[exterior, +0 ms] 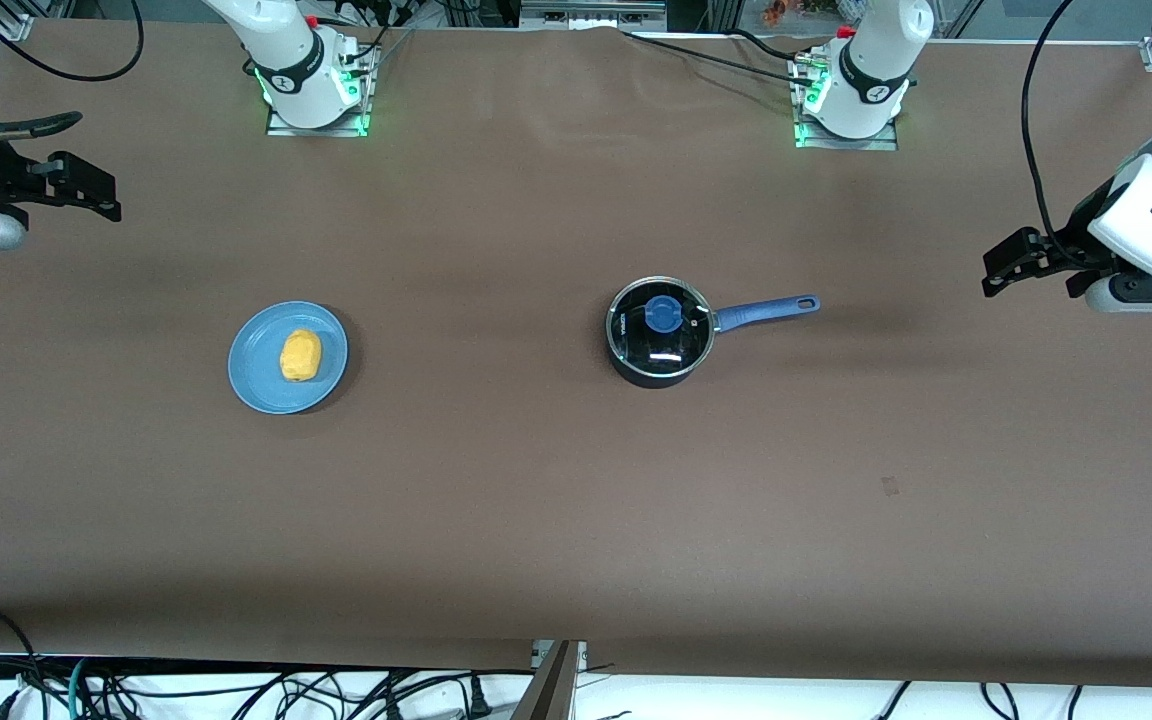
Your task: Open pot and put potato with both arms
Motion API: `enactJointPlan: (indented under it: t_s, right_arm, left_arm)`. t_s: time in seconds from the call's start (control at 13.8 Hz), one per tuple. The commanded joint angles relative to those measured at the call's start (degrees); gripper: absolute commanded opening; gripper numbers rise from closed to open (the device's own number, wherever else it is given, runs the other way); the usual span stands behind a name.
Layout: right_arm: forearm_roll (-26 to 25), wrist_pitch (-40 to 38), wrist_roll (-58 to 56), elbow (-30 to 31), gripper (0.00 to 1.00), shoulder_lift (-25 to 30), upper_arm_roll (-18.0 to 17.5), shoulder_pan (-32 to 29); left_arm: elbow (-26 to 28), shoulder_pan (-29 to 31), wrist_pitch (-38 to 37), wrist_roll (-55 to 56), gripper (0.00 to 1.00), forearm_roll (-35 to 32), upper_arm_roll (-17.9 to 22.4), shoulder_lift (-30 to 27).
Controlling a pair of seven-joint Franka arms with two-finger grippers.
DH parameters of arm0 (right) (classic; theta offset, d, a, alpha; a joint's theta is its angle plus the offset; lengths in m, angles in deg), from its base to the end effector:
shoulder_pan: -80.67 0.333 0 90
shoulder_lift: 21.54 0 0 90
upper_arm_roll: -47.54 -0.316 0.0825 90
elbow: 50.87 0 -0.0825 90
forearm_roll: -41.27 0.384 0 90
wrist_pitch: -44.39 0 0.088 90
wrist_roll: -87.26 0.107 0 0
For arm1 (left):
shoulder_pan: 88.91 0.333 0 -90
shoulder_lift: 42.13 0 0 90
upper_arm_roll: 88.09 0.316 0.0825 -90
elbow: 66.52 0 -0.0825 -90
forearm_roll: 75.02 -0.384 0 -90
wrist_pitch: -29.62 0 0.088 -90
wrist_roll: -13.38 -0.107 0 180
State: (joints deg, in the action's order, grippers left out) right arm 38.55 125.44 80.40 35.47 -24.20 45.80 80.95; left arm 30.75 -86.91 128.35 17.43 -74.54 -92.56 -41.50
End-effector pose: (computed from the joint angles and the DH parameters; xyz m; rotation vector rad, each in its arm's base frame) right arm 0.5518 0.0134 0.6160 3.0851 0.2333 -0.2178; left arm 0.5666 -0.0250 0.5713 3.1312 0.0451 0.0219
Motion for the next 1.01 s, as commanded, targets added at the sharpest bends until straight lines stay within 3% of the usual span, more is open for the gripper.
enactJointPlan:
  t_s: [0.0,0.65,0.94]
  right_arm:
    - [0.79,-0.11,-0.26,-1.36,0.99,-1.02,-0.10,-0.19]
    - [0.89,0.16,0.00,-1.00,0.99,-3.31,-0.10,0.07]
    - [0.79,0.33,-0.17,-1.09,0.99,-7.61,-0.10,-0.01]
  left_arm:
    - [-1.29,0.46,-2.31,-0.80,1.00,1.88,0.25,0.07]
    - [-4.20,-0.25,-2.49,-0.62,1.00,1.89,0.07,0.60]
    - [-4.28,-0.25,-2.57,-0.53,1.00,1.54,0.07,0.60]
